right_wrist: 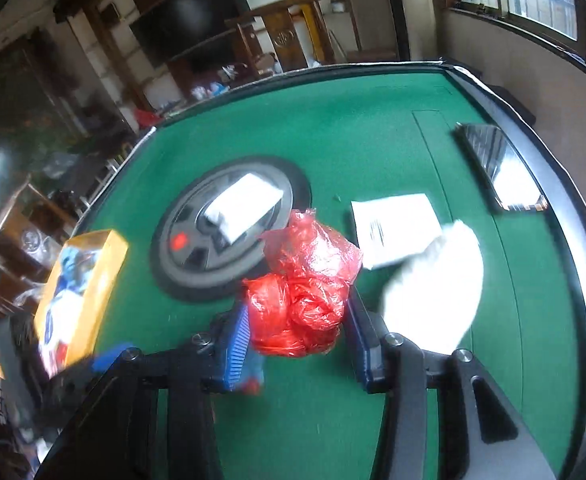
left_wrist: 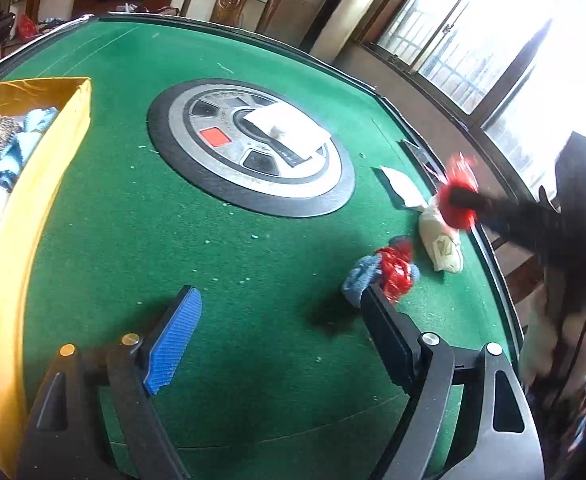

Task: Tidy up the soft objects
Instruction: 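Close right tool on red plastic bag while left tool grasps red mesh bag with blue cloth, then carry both red bags into the box and open both tools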

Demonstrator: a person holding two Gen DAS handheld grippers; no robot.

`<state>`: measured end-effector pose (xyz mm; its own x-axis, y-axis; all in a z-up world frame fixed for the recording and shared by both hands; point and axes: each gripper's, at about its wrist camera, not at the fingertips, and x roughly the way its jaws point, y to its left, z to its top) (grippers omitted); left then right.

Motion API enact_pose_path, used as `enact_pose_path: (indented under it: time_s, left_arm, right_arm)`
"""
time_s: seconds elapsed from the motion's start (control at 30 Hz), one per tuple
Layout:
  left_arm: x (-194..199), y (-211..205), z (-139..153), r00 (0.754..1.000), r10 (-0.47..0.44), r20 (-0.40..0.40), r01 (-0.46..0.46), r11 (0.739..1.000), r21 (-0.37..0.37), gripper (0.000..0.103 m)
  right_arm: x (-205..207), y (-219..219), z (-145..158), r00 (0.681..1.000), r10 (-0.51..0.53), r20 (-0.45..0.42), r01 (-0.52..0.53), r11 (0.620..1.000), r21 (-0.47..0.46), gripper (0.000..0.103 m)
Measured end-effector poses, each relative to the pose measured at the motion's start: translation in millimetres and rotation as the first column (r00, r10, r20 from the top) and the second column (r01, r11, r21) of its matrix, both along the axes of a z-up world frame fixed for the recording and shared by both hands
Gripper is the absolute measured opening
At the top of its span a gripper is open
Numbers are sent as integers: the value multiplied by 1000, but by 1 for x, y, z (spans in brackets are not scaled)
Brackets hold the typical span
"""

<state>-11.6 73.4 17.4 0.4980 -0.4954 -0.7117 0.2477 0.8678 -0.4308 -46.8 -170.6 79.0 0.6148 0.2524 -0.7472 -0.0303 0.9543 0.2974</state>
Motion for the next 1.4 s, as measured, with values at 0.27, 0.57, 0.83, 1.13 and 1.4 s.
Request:
enact_pose_path:
  time_s: [0.27, 0.57, 0.83, 1.13, 1.4]
  left_arm:
    - [-15, -53, 22, 984, -110, 137, 79, 973, 215, 82]
    - [-4, -132, 19, 906, -355, 232, 204, 845, 494, 82]
    - [4, -139, 3, 945, -306, 115, 228, 869, 439, 36]
    - [-48, -50, 51, 974, -149, 172, 116, 975, 188, 36]
    - [-95, 98, 66, 974, 163, 159, -187, 971, 150, 37]
  right_arm:
    - [-19, -34, -37, 998, -35, 57, 23, 977, 213, 39]
    - [-28, -39, -39, 997, -45, 65, 25, 962, 271, 40]
    - [-32, -38, -38, 994, -61, 92, 37, 968, 250, 40]
    - [-31, -36, -39, 993, -67, 94, 44, 973, 226, 40]
    - [-30, -15, -41, 996, -28, 85, 15, 989, 150, 40]
